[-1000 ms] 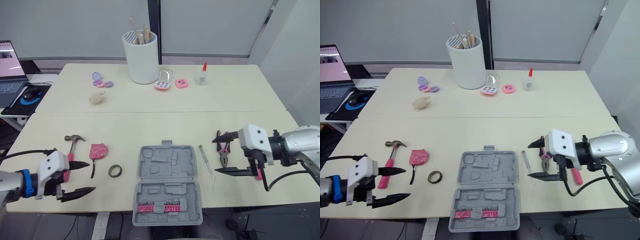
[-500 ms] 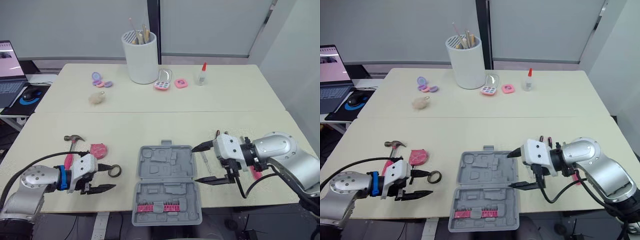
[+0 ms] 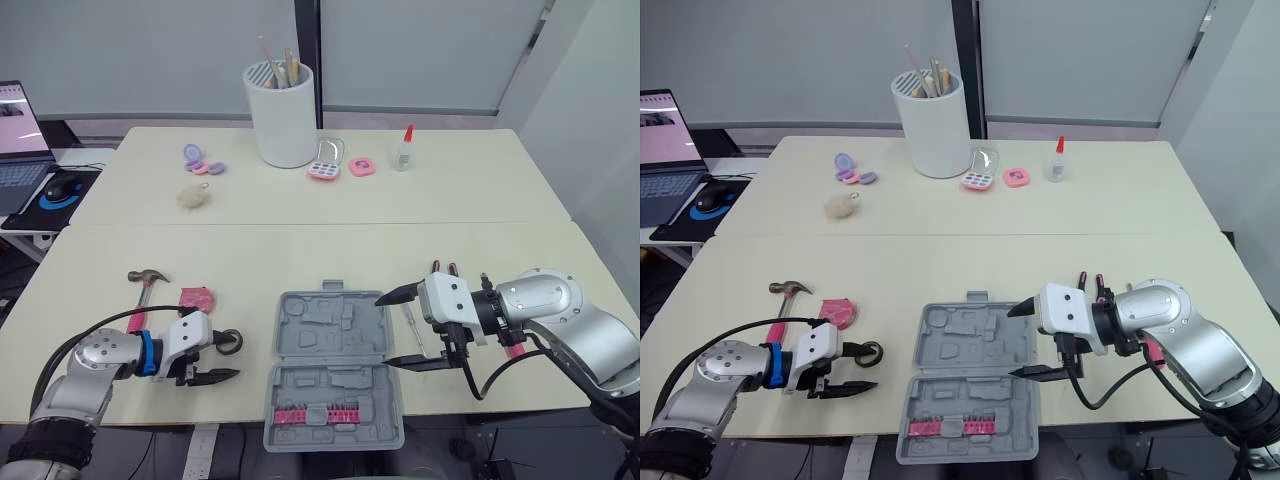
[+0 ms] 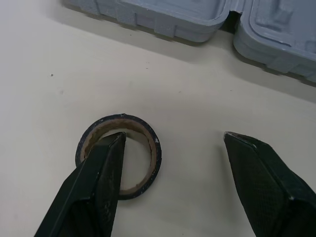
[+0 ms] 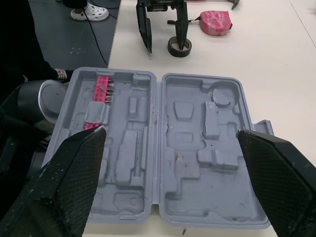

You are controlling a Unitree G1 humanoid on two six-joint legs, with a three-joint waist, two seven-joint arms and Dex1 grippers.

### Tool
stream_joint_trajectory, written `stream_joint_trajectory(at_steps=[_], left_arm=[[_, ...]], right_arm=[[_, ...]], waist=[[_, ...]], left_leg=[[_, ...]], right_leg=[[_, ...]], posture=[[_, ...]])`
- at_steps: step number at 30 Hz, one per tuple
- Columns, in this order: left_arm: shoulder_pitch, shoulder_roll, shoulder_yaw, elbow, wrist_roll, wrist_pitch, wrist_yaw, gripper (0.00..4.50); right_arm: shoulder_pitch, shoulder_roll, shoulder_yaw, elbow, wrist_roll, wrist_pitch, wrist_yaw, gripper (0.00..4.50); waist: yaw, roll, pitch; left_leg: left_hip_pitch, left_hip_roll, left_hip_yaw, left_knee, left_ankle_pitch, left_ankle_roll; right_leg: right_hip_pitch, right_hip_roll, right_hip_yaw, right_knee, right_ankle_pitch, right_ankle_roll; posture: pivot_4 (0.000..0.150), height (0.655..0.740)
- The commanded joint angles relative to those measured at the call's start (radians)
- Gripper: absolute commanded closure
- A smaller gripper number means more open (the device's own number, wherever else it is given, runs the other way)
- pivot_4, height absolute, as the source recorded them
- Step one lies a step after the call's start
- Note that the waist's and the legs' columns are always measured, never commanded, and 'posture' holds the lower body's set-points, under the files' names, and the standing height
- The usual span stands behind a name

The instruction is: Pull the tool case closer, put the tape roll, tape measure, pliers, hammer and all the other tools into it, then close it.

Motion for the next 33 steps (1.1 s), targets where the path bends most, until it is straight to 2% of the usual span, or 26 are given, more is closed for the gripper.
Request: stream_joint_trajectory(at_steps=[1, 6, 9, 10, 17, 21, 25, 33], left_arm=[[-0.025, 0.003, -0.015, 0.028, 0.033, -0.011, 0.023, 1.8], [-0.051, -0.003, -0.032, 0.055, 0.063, -0.026, 0.052, 3.37], [-0.052, -0.013, -0.018, 0.022, 0.03, 0.017, 0.055, 4.34], [-0.048, -0.015, -0.012, 0.003, 0.014, 0.042, 0.052, 4.45], [-0.072, 0.023, 0.015, -0.22, -0.105, 0.241, -0.007, 4.45], [-0.202, -0.018, -0.02, -0.345, -0.182, 0.48, 0.017, 4.45], [-0.272, -0.069, -0.08, -0.326, -0.166, 0.555, 0.033, 4.45], [-0.35, -0.155, -0.146, -0.165, -0.087, 0.496, 0.071, 4.45]], right_arm=[[-0.001, -0.006, -0.011, -0.034, 0.0, -0.007, -0.003, 0.0], [0.001, -0.007, -0.013, -0.036, 0.0, -0.006, -0.005, 0.0], [0.004, -0.009, -0.017, -0.038, -0.001, -0.005, -0.009, 0.0], [0.006, -0.011, -0.017, -0.037, -0.003, -0.007, -0.009, 0.0], [0.026, -0.02, -0.033, -0.046, -0.003, 0.008, -0.029, 0.0], [0.033, -0.011, -0.063, -0.059, 0.024, 0.088, -0.079, 0.0], [0.021, -0.005, -0.052, -0.064, 0.008, 0.149, -0.135, 0.0], [0.016, -0.007, -0.032, -0.079, -0.001, 0.183, -0.166, 0.0]], waist=[[0.0, 0.0, 0.0], [0.0, 0.0, 0.0], [0.0, 0.0, 0.0], [0.0, 0.0, 0.0], [0.002, 0.0, 0.0], [0.003, 0.0, 0.0], [-0.001, 0.0, 0.0], [0.001, 0.0, 0.0]], left_leg=[[0.0, 0.0, 0.0, 0.0, 0.0, 0.0], [0.0, 0.0, 0.0, 0.0, 0.0, 0.0], [0.0, 0.0, 0.0, 0.0, 0.0, 0.0], [0.0, 0.0, 0.0, 0.0, 0.0, 0.0], [-0.001, 0.0, -0.001, 0.0, 0.0, 0.0], [-0.002, -0.001, -0.002, 0.001, 0.0, 0.0], [-0.002, -0.002, -0.001, 0.001, 0.0, 0.0], [-0.003, 0.0, -0.003, 0.001, 0.0, 0.0]], right_leg=[[0.0, 0.0, 0.0, 0.0, 0.0, 0.0], [0.0, 0.0, 0.0, 0.0, 0.0, 0.0], [0.0, 0.0, 0.0, 0.0, 0.0, 0.0], [0.0, 0.0, 0.0, 0.0, 0.0, 0.0], [0.0, 0.0, 0.0, 0.0, 0.0, 0.0], [0.0, 0.001, -0.001, 0.0, 0.0, 0.0], [0.0, 0.003, 0.0, 0.0, 0.0, 0.0], [-0.001, 0.004, -0.001, 0.0, 0.0, 0.0]], posture=[[0.15, 0.7376], [0.15, 0.7376], [0.15, 0.7376], [0.15, 0.7376], [0.15, 0.7376], [0.15, 0.7376], [0.15, 0.7376], [0.15, 0.7376]])
